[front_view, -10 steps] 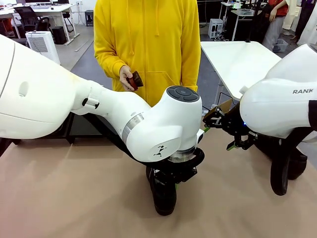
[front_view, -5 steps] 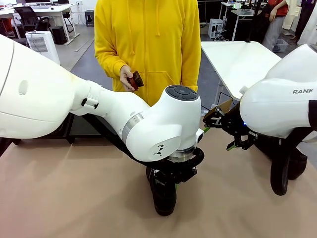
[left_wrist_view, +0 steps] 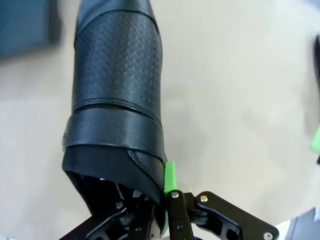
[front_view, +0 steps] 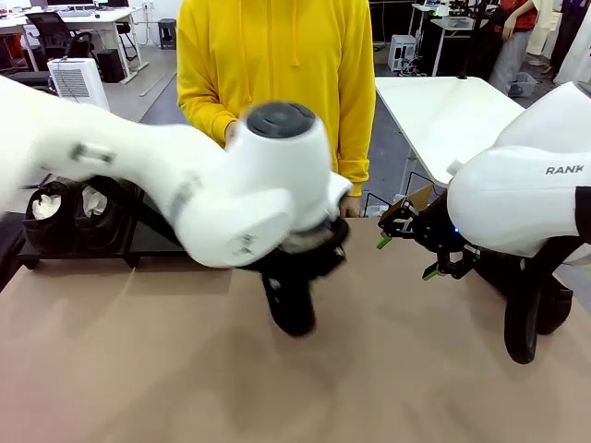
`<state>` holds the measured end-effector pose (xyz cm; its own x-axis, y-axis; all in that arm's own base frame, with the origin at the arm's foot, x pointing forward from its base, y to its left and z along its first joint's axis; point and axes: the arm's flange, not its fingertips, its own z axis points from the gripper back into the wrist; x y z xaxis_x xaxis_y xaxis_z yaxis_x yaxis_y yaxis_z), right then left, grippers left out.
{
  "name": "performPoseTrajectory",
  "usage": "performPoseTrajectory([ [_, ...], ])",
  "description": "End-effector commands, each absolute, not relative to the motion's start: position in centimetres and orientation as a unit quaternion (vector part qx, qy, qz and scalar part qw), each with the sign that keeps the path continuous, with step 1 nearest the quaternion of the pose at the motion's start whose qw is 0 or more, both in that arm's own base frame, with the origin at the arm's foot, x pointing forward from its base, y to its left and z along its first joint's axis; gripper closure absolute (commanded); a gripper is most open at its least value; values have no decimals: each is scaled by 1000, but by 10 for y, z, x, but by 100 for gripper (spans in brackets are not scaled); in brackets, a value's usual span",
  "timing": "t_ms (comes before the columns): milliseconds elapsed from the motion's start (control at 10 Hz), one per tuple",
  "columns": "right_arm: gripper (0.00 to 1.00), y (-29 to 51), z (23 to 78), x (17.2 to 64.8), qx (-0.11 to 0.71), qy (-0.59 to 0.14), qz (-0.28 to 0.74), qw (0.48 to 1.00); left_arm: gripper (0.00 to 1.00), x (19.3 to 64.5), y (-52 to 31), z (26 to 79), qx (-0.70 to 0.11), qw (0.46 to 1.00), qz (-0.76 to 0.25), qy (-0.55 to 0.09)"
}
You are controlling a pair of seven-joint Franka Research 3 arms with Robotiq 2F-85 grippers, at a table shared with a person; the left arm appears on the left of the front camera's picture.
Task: Organize the shoes by placing them on the stand.
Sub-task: Place the Shoe from the middle of the table onto the Shoes Stand.
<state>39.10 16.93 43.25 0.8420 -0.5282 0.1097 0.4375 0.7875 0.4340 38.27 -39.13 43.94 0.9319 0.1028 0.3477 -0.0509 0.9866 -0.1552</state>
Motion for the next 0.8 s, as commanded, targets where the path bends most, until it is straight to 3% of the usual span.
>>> performPoseTrajectory([
  [0,0,166,433,393,208,-110,-247,940,100,408,-342,435,-26,970,12,-241],
  [400,0,166,433,393,208,-110,-247,940,100,506,-267,429,58,945,40,-319],
  [700,0,166,433,393,208,-110,-247,940,100,538,-242,444,97,934,-6,-344],
])
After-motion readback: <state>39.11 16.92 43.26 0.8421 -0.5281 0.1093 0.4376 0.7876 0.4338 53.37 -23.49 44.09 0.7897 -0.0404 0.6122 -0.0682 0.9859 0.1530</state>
